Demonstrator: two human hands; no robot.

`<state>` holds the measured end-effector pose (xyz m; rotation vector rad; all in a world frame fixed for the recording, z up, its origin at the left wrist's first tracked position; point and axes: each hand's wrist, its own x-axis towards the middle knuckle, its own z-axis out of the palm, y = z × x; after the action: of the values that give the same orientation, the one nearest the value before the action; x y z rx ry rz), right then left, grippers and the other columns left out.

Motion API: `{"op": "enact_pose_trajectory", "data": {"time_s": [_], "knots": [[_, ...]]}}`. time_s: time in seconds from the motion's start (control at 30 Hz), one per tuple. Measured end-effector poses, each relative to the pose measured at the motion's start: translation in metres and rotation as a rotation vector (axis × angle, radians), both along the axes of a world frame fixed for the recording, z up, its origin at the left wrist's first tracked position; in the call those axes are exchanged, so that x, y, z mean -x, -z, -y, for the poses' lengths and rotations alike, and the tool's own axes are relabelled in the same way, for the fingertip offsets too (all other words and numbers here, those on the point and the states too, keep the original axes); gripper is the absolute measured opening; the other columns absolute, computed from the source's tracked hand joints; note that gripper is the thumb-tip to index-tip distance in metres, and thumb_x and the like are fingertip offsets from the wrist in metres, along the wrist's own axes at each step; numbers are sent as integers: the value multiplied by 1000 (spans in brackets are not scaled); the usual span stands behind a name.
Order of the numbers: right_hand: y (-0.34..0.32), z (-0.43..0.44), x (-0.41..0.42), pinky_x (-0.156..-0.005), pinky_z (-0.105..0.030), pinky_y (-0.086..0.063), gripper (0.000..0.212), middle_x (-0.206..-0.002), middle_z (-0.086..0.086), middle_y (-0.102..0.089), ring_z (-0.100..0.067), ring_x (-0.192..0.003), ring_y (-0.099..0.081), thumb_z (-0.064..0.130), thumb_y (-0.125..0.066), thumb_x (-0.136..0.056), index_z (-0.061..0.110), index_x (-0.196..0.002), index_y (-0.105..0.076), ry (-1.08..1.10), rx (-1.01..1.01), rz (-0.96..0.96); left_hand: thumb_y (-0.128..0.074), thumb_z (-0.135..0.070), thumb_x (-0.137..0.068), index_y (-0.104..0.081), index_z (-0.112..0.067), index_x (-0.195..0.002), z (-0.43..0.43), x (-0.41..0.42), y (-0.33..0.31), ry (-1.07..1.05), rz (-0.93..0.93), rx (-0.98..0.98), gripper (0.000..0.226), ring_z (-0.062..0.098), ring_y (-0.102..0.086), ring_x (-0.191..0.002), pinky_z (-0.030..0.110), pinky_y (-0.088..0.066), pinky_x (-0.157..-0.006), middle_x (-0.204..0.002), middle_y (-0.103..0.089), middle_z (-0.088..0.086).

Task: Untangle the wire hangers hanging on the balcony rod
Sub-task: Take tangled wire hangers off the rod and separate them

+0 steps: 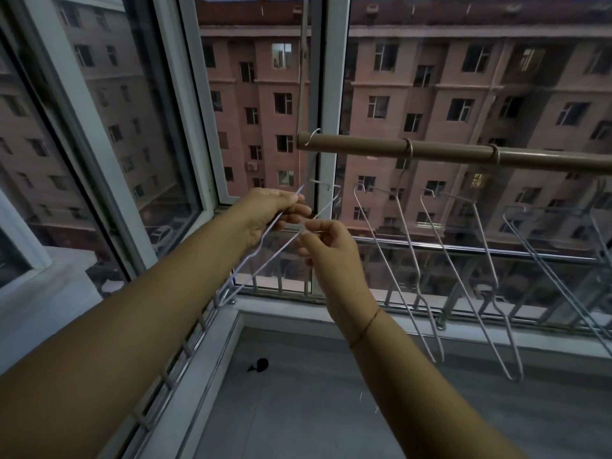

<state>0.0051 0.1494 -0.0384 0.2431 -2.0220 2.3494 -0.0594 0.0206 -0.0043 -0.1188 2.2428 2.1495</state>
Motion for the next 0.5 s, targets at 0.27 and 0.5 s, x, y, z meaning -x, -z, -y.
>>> {"op": "enact_pose_trajectory", "data": {"time_s": [0.27, 0.5], "knots": [[-15, 10, 6, -65, -30, -45, 15, -89, -15, -56, -22, -75, -50, 7, -55, -86, 14, -100, -55, 61, 47, -8, -50, -14, -94, -65, -8, -93, 9, 12, -22, -5, -28, 3, 16, 3, -65, -52, 13, -44, -44, -66, -75, -2], [-15, 1, 18, -62, -22, -48, 14, -98, -14, -58, -16, -77, -55, 10, -55, -87, 22, -94, -52, 82, 48, -21, -49, -14, -94, -61, -9, -89, 0, 22, -27, 40, -40, 74, 14, 7, -67, -61, 16, -45, -49, -66, -75, -2]]}}
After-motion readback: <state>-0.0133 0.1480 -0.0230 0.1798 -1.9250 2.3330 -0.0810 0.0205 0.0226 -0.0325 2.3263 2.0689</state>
